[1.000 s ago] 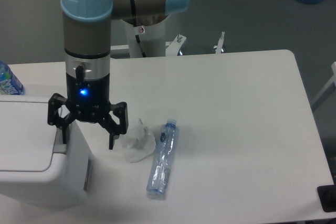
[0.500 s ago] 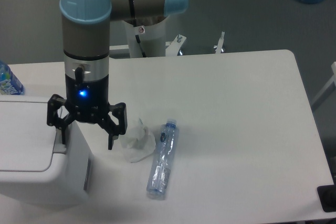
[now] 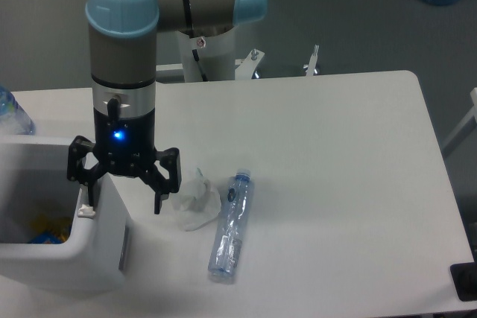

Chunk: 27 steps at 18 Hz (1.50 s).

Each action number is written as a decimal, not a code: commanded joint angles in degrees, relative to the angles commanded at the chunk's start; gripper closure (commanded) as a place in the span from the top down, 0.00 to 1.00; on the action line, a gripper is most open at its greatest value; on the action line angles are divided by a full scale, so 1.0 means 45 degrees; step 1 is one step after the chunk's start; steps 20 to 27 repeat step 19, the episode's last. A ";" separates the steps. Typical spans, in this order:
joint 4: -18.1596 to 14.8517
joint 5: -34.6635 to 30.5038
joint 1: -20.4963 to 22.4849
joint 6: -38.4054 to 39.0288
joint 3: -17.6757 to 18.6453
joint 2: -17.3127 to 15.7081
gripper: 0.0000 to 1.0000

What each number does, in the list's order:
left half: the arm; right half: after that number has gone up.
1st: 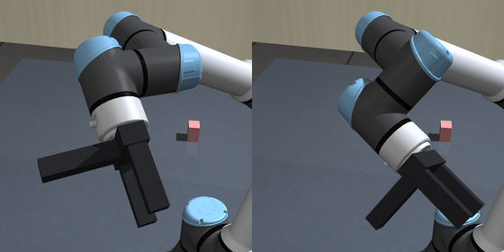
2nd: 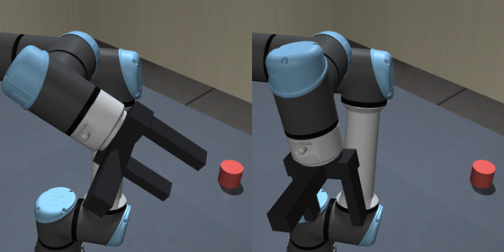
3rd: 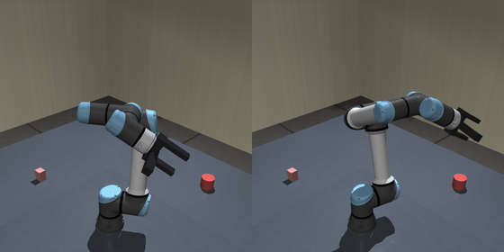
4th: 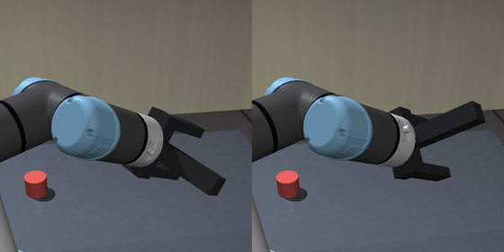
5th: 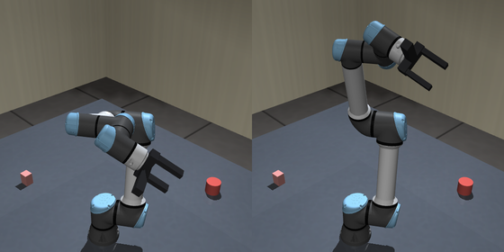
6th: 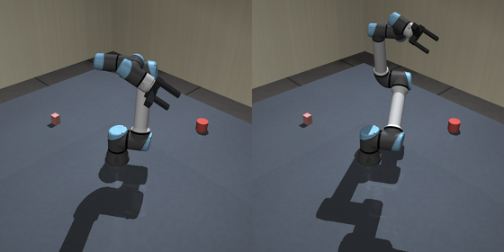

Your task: Open the trash can

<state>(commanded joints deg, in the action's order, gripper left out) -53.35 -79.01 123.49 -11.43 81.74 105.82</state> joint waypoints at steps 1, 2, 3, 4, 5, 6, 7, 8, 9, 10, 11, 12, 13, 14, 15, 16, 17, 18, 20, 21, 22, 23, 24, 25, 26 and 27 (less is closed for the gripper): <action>0.0000 0.0000 0.0000 -0.0019 0.0000 0.0000 1.00; 0.0000 0.0000 0.0000 -0.0039 -0.0020 0.0000 1.00; 0.0019 0.0000 0.0000 -0.0097 -0.0078 0.0000 1.00; 0.0020 0.0000 0.0000 -0.0136 -0.0175 -0.0019 1.00; 0.0058 -0.0019 0.0000 -0.0156 -0.0311 -0.0039 1.00; 0.0117 -0.0039 0.0019 -0.0137 -0.0448 -0.0039 1.00; 0.0233 -0.0078 0.0058 -0.0156 -0.0604 -0.0020 1.00; 0.0273 -0.0233 0.0136 -0.0156 -0.0722 -0.0020 1.00; 0.0273 -0.0524 0.0272 -0.0176 -0.0820 -0.0020 1.00; 0.0273 -0.0895 0.0505 -0.0292 -0.0859 -0.0039 1.00; 0.0254 -0.1304 0.0643 -0.0428 -0.0840 -0.0058 1.00; 0.0177 -0.1715 0.0741 -0.0700 -0.0801 -0.0078 1.00; 0.0118 -0.2163 0.0897 -0.1128 -0.0704 -0.0097 1.00; 0.0059 -0.2613 0.1014 -0.1674 -0.0607 -0.0117 1.00; 0.0020 -0.2965 0.1093 -0.2279 -0.0470 -0.0137 1.00; -0.0096 -0.3181 0.1268 -0.2885 -0.0295 -0.0175 1.00; -0.0156 -0.3319 0.1366 -0.3413 -0.0177 -0.0176 1.00; -0.0195 -0.3436 0.1464 -0.3785 -0.0118 -0.0156 1.00; -0.0215 -0.3495 0.1716 -0.3963 -0.0059 -0.0176 1.00; -0.0215 -0.3495 0.1716 -0.3963 -0.0059 -0.0176 1.00; -0.0215 -0.3495 0.1716 -0.3963 -0.0059 -0.0176 1.00; -0.0215 -0.3495 0.1716 -0.3963 -0.0059 -0.0176 1.00; -0.0215 -0.3495 0.1716 -0.3963 -0.0059 -0.0176 1.00; -0.0215 -0.3495 0.1716 -0.3963 -0.0059 -0.0176 1.00; -0.0215 -0.3495 0.1716 -0.3963 -0.0059 -0.0176 1.00; -0.0215 -0.3495 0.1716 -0.3963 -0.0059 -0.0176 1.00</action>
